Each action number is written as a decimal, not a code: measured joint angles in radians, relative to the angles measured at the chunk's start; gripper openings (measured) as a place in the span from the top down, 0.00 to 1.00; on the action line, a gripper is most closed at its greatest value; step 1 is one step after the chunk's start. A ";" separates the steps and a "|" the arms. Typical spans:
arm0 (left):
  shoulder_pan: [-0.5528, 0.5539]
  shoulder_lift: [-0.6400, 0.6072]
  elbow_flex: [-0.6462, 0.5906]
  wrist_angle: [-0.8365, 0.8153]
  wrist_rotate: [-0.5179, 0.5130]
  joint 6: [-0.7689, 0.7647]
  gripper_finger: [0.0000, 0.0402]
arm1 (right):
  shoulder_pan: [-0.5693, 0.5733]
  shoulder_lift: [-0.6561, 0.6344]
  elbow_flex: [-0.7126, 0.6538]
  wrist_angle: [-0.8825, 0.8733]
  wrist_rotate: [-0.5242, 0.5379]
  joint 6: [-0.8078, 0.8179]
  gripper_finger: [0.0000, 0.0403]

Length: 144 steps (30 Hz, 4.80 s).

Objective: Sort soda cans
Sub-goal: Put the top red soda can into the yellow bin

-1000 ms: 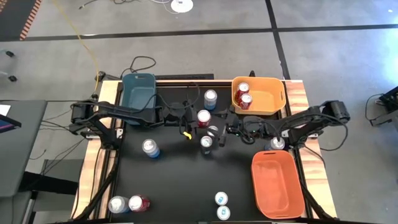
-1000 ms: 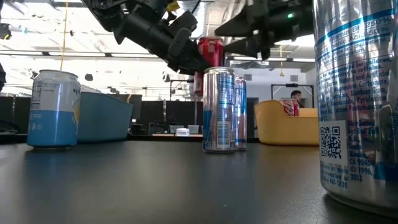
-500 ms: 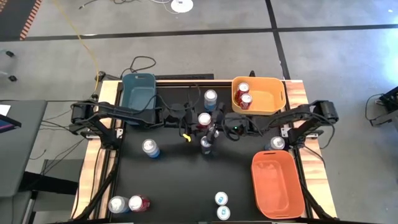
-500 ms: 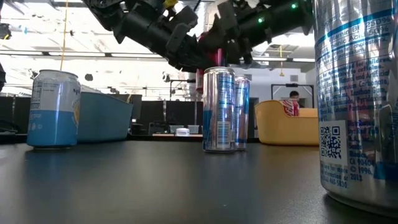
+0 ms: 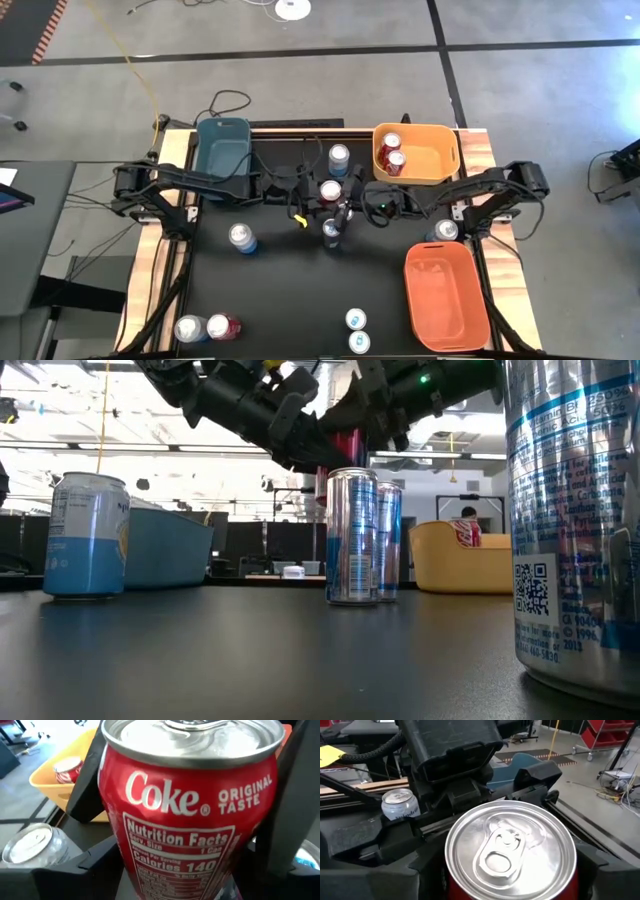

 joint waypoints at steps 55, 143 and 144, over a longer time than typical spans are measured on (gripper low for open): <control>0.015 -0.132 -0.005 -0.227 0.004 -0.038 0.32 | -0.615 -0.662 -0.506 -0.280 0.445 0.424 0.26; 0.012 -0.131 -0.004 -0.235 -0.050 -0.061 0.32 | -0.528 -0.670 -0.410 -0.835 0.131 0.661 0.74; 0.012 -0.131 -0.004 -0.235 -0.051 -0.061 0.32 | -0.533 -0.655 -0.410 -0.818 0.131 0.658 0.77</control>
